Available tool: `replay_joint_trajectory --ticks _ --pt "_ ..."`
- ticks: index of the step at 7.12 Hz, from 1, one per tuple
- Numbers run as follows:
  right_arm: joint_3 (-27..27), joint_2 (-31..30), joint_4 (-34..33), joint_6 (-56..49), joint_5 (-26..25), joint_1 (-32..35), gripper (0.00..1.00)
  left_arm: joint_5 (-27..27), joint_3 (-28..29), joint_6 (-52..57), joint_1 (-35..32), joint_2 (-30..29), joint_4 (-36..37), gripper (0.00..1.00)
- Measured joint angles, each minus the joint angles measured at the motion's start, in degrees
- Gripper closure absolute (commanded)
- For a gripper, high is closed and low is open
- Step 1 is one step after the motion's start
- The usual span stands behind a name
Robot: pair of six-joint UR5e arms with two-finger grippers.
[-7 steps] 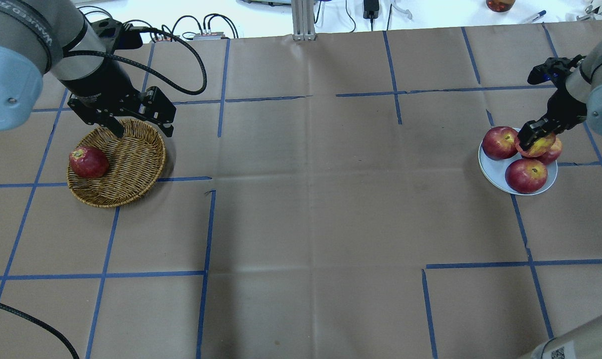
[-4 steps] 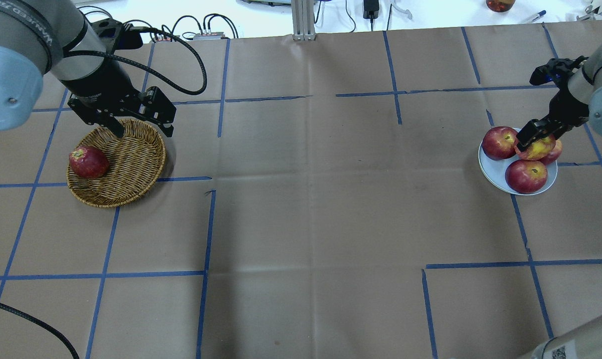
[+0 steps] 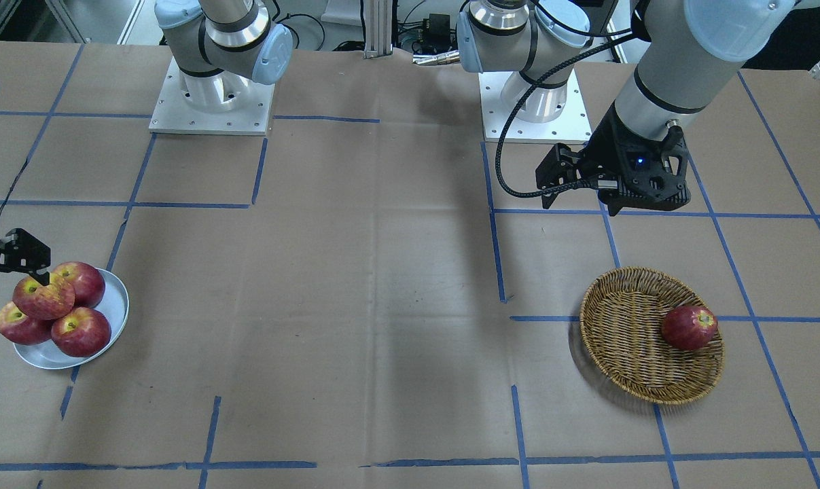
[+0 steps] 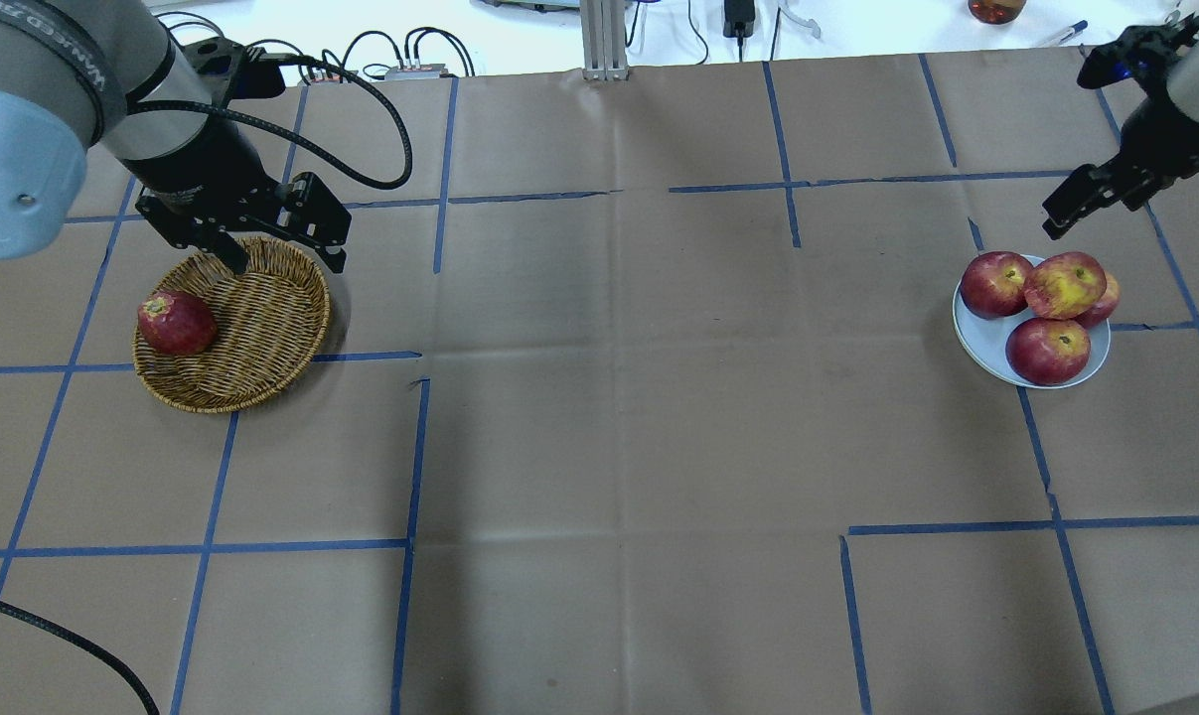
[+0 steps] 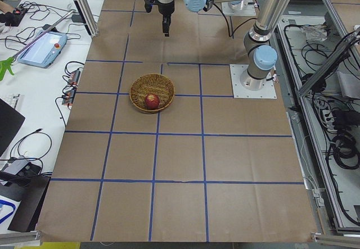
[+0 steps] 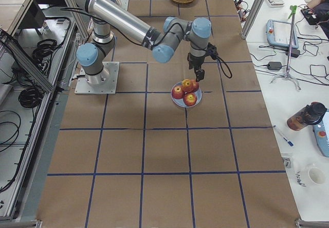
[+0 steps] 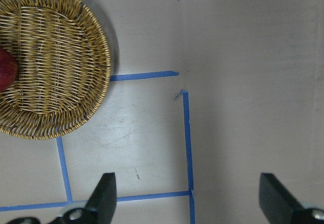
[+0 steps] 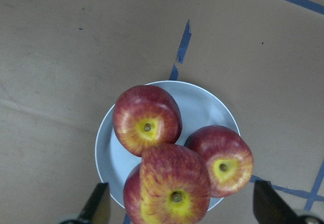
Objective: Transfer apple from basket to plate
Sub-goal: 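Open the right gripper and raise it away from the plate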
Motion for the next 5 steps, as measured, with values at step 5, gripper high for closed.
replay_joint_trajectory --ticks 5 --pt "-4.30 -9.49 16.10 29.69 -0.13 17.64 0.00 0.00 0.00 0.07 0.00 -0.01 0.51 0.01"
